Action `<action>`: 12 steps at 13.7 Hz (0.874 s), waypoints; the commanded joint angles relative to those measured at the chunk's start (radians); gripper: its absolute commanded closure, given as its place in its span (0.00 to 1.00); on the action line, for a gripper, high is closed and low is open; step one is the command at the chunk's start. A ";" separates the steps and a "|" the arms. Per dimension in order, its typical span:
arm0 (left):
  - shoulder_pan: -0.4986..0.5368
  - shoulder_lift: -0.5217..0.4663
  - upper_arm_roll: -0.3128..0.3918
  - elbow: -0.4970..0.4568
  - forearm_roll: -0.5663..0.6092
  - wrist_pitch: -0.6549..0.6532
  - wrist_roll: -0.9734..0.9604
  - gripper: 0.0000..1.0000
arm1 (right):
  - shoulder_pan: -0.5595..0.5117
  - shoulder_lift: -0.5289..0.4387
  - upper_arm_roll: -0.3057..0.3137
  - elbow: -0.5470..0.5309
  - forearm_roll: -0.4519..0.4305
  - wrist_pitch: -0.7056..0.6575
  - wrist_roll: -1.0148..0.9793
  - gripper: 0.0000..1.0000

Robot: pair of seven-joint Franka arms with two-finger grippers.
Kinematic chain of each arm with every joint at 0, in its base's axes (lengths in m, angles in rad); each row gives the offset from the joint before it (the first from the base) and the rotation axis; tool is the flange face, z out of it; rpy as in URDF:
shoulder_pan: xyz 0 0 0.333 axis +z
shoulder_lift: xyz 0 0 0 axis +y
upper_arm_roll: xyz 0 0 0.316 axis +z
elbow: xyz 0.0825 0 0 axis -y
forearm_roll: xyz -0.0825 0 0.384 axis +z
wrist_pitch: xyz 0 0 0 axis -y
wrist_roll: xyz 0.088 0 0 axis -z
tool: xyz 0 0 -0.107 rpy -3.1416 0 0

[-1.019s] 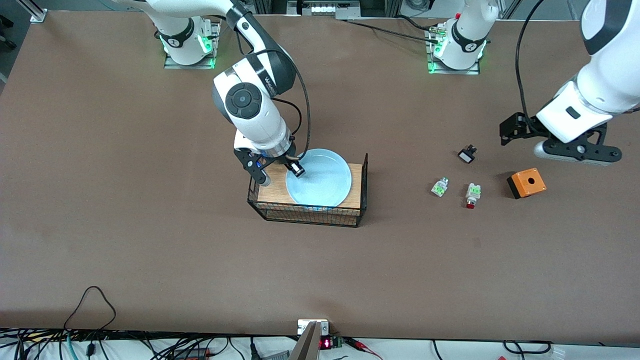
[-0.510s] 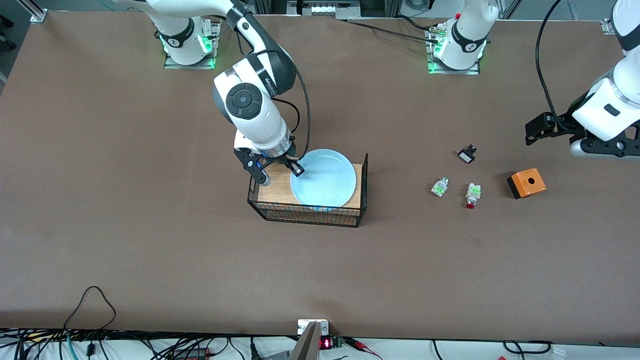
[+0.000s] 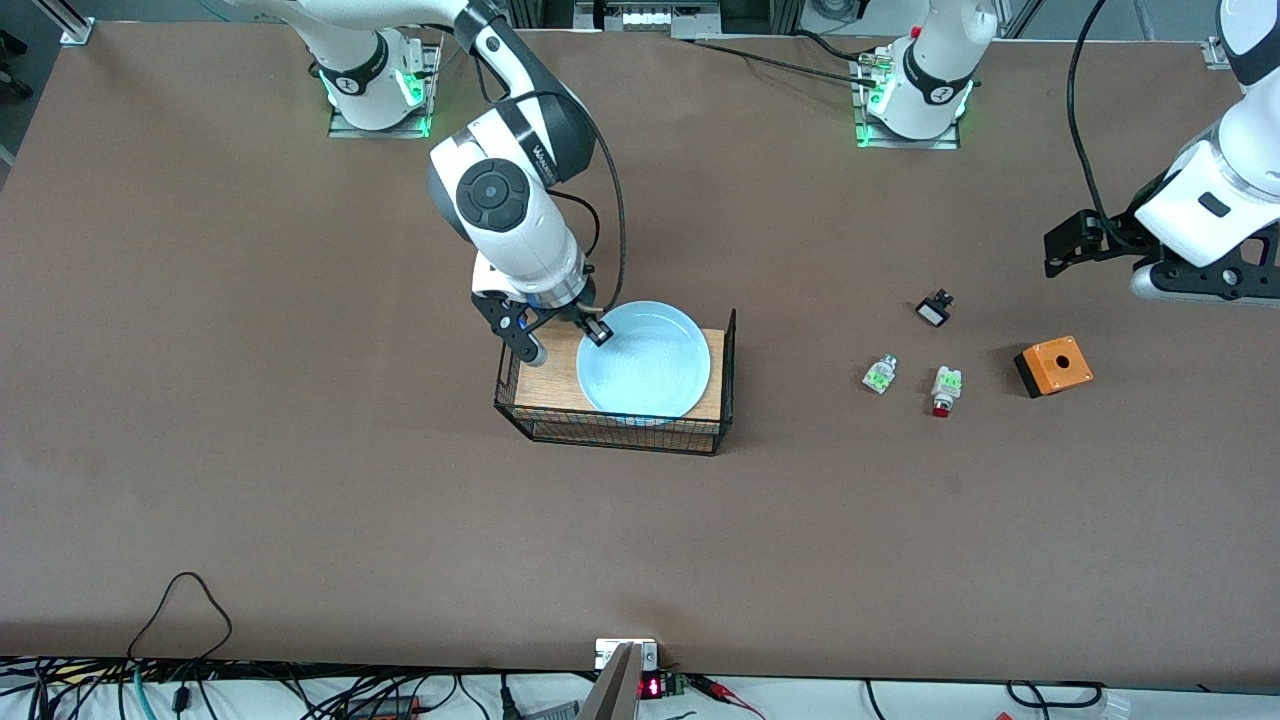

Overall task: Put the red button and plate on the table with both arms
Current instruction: 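Tighten the right gripper on the plate rim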

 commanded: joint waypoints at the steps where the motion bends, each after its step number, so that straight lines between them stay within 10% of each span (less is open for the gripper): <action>1: -0.012 0.001 0.008 -0.007 0.004 -0.002 0.011 0.00 | -0.005 -0.037 -0.012 -0.001 0.004 -0.031 -0.001 1.00; 12: -0.012 0.001 0.008 -0.007 0.004 -0.005 0.011 0.00 | -0.011 -0.176 -0.010 0.013 0.065 -0.154 -0.001 1.00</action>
